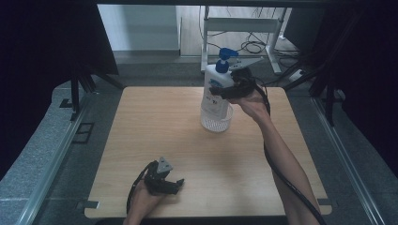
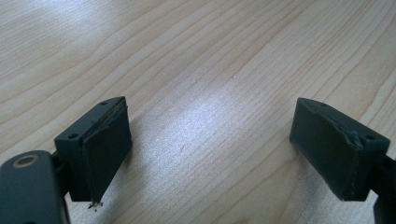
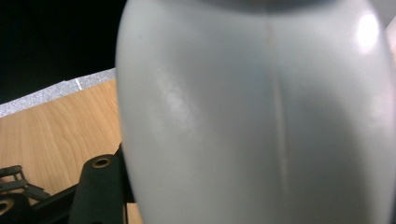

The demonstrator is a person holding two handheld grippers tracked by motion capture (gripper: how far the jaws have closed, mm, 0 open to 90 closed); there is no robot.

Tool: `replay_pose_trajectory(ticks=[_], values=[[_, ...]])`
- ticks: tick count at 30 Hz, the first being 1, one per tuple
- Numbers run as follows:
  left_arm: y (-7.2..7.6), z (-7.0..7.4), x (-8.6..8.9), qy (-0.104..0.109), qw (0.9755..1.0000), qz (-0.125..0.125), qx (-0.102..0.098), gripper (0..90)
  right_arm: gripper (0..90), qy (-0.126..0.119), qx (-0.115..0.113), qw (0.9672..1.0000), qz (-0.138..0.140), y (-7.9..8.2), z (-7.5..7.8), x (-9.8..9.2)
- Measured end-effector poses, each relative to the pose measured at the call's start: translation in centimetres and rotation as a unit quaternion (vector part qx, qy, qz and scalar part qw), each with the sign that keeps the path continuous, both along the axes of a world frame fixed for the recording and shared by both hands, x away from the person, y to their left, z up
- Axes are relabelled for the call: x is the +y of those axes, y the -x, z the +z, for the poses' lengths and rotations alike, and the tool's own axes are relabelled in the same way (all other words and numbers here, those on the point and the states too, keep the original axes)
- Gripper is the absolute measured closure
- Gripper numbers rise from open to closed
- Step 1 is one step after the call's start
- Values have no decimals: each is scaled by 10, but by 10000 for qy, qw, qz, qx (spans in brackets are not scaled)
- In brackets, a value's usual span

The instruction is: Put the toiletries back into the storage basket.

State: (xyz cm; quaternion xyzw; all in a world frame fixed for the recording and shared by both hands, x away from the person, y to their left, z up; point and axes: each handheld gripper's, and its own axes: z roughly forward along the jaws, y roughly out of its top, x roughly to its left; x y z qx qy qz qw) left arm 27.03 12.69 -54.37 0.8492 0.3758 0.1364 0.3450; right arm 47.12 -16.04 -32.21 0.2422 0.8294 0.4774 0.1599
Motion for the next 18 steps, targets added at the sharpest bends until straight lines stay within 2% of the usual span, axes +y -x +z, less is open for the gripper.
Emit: replay_pose_trajectory(ticks=[6,18], values=[[0,0,0,-2,10000,2,-3,120,375,41,7,10000,40,-11,-4,-2],[0,0,0,-11,10000,-2,-9,120,375,284,-3,9995,104,-32,-14,3]])
